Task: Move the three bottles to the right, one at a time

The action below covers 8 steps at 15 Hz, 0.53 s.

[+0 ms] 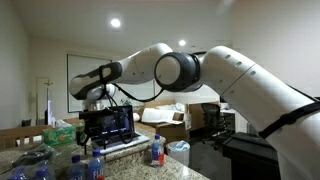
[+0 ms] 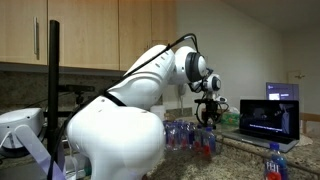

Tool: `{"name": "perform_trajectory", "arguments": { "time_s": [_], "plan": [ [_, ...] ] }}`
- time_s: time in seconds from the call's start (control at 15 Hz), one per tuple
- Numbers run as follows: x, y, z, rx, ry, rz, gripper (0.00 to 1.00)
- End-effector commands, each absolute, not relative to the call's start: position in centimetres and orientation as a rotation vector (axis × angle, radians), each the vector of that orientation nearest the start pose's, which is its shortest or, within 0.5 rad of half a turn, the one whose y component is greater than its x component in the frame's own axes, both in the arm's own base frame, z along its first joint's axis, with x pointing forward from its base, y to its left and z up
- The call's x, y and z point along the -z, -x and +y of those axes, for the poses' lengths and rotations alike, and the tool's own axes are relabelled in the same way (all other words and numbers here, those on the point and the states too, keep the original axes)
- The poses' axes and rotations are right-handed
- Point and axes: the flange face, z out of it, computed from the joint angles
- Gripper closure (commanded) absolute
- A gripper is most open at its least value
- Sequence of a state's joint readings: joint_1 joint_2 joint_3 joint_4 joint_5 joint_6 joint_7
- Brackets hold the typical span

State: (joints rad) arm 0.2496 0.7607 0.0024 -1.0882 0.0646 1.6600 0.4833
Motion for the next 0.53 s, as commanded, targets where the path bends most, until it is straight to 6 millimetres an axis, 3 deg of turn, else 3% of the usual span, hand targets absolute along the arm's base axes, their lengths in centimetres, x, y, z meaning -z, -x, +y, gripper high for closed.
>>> {"name": "perform_trajectory", "arguments": {
  "time_s": [0.0,0.07,0.13,0.27,0.47],
  "plan": [
    [-35.83,-71.11,18.59,-0.332,3.118,0.415,0.0],
    [-35.82,-71.09,18.55,-0.335,3.119,0.414,0.0],
    [-35.8,-71.06,18.51,-0.34,3.12,0.41,0.25],
    [-35.81,-70.98,18.48,-0.348,3.12,0.408,0.26],
    [-35.71,-70.91,18.45,-0.358,3.121,0.404,0.46]
  ]
}}
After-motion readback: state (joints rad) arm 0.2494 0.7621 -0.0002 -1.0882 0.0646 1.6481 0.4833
